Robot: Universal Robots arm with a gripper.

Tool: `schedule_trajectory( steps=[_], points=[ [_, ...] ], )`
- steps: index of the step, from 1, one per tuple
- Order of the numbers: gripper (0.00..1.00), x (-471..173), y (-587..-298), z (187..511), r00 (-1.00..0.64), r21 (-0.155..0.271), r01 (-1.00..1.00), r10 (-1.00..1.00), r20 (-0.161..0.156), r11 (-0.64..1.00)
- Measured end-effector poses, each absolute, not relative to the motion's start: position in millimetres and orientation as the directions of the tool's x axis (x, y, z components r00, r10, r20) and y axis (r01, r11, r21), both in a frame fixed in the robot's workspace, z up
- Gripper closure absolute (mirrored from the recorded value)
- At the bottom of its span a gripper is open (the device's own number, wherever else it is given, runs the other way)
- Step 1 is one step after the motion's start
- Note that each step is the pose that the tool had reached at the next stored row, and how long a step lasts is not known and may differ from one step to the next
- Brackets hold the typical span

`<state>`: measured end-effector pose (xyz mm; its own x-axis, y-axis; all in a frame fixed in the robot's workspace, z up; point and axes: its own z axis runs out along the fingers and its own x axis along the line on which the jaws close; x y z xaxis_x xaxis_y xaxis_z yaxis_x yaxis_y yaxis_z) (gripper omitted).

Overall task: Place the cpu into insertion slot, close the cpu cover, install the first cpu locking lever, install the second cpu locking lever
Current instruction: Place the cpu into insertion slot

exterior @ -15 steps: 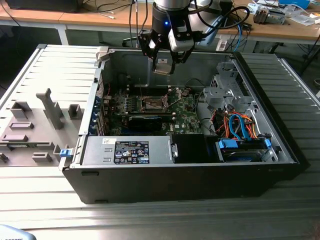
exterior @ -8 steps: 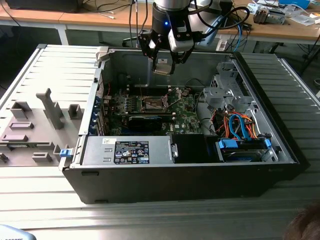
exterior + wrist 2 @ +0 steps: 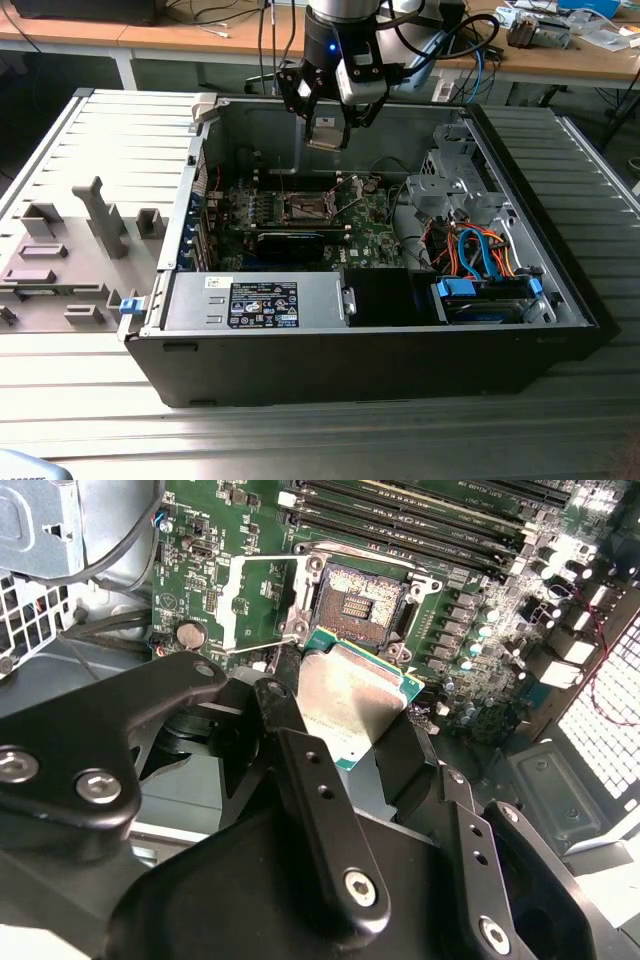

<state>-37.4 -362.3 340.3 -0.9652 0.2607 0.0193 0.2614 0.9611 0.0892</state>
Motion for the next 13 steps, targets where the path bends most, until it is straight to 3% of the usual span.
schedule_trajectory(
  steps=[13],
  points=[
    [0.46, -37.4, -362.3, 339.8, -0.963, 0.089, 0.269, 0.268, 0.019, 0.959]
  ],
)
